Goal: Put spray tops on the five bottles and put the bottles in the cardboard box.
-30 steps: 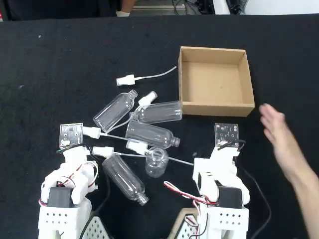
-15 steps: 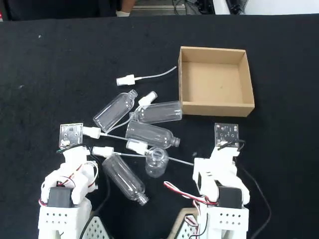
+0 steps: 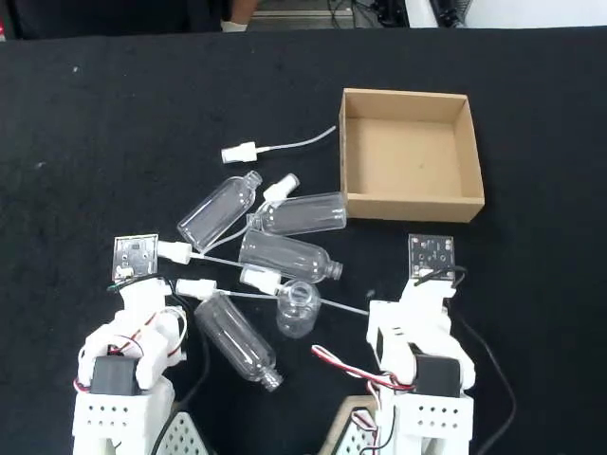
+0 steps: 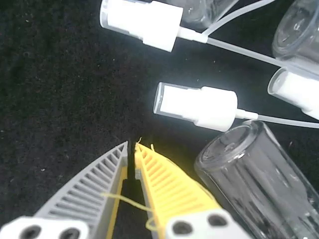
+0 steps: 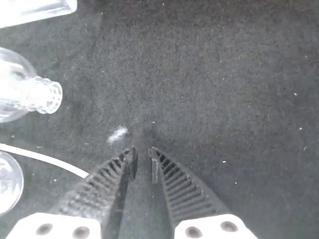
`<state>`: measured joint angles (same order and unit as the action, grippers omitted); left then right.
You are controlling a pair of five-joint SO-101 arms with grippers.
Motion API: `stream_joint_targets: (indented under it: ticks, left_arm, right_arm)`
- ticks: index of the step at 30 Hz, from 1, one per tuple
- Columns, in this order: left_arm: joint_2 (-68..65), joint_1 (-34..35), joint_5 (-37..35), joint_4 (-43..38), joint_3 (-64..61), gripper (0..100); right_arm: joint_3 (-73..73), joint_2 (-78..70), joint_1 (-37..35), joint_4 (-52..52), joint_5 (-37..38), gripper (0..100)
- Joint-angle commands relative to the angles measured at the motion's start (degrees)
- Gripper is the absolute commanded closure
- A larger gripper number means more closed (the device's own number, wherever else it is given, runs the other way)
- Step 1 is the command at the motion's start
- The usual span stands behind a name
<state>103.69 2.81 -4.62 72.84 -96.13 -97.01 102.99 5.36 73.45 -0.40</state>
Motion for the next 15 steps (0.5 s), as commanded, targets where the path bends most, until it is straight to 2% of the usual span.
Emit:
stream_joint_targets:
  ticks: [1,9,13,15]
  left_arm:
    - [0.79,0.57,0.44,0.18,-1.27,97]
    - [0.79,0.57,0.44,0.18,-1.27,97]
    - [0.79,0.57,0.44,0.18,-1.27,97]
    - [0.79,0.57,0.44,0.18,-1.27,97]
  right_arm:
    - [0.48,5.58,-0.62,0.62,-0.35,98.6]
    - [0.57,5.58,-0.88,-0.35,0.00,98.3]
    - [2.86,5.49,1.23,-9.76,4.13,98.3]
    - [4.53,5.58,4.57,-18.64,8.00,98.3]
